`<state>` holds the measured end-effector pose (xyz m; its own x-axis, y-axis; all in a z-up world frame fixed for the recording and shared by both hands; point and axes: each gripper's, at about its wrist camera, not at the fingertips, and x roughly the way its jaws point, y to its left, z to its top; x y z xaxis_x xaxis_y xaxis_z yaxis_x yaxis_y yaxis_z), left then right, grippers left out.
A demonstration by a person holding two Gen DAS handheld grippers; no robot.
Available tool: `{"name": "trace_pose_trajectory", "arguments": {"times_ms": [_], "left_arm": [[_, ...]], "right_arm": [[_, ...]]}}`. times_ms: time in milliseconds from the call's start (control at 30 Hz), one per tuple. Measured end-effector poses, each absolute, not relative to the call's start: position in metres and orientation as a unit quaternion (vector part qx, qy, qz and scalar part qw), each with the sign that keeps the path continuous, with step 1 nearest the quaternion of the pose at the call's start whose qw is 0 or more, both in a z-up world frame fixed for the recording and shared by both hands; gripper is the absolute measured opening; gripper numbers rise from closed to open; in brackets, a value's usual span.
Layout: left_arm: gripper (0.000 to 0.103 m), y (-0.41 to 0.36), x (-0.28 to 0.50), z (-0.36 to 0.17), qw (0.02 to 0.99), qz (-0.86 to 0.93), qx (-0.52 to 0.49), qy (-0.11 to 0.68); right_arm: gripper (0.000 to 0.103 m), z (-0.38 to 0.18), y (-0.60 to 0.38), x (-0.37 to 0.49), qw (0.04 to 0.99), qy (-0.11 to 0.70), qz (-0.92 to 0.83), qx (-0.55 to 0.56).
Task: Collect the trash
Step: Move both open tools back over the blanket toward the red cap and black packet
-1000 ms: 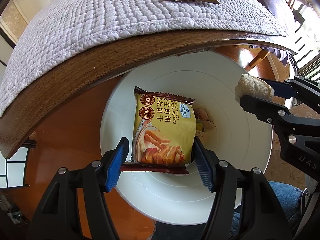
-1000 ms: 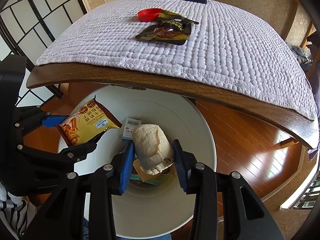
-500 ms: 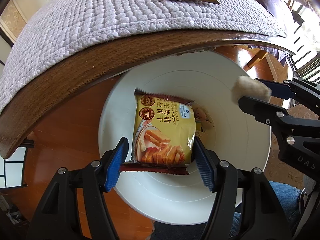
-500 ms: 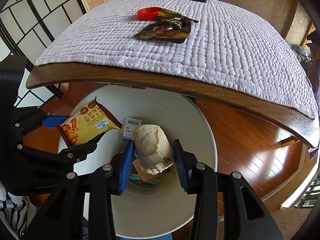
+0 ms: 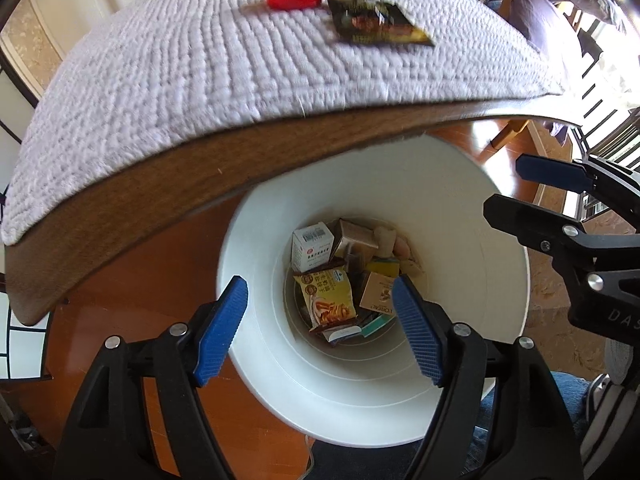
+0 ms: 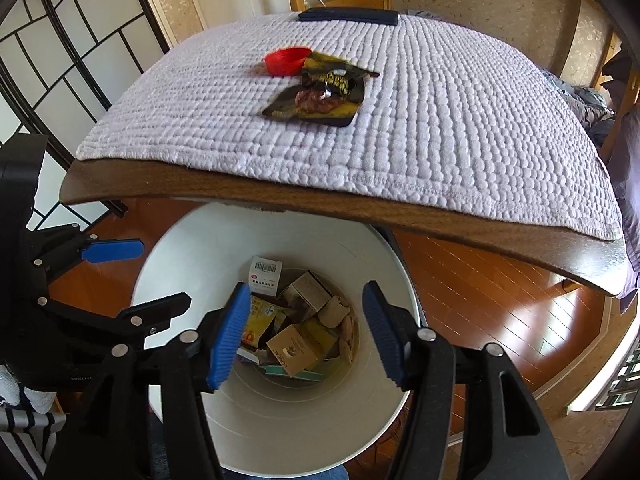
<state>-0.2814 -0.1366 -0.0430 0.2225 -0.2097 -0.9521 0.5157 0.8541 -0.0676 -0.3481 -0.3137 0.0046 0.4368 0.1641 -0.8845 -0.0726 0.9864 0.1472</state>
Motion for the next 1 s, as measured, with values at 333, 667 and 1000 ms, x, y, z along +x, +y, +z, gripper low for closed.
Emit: {"name": "trace_pose_trajectory", "arguments": {"times_ms": [333, 667, 1000], "left_arm": [[0.097, -0.112, -0.265, 0.048, 0.861, -0.252, 0.062, 0.437], [0.101, -0.106, -0.190, 0.075, 0.881, -0.222, 0.054, 0.414], [0.101, -0.136, -0.139, 0.052, 0.858, -0.245, 0.086, 0.444]], "right_arm": [[0.099, 0.075, -0.321, -0.350, 0.923, 0.376, 0.060, 0.052], [0.098, 0.066, -0.313, -0.298, 0.906, 0.422, 0.017, 0.032], [0.086, 0.031, -0.306, -0.254, 0.885, 0.461, 0.000, 0.069]]}}
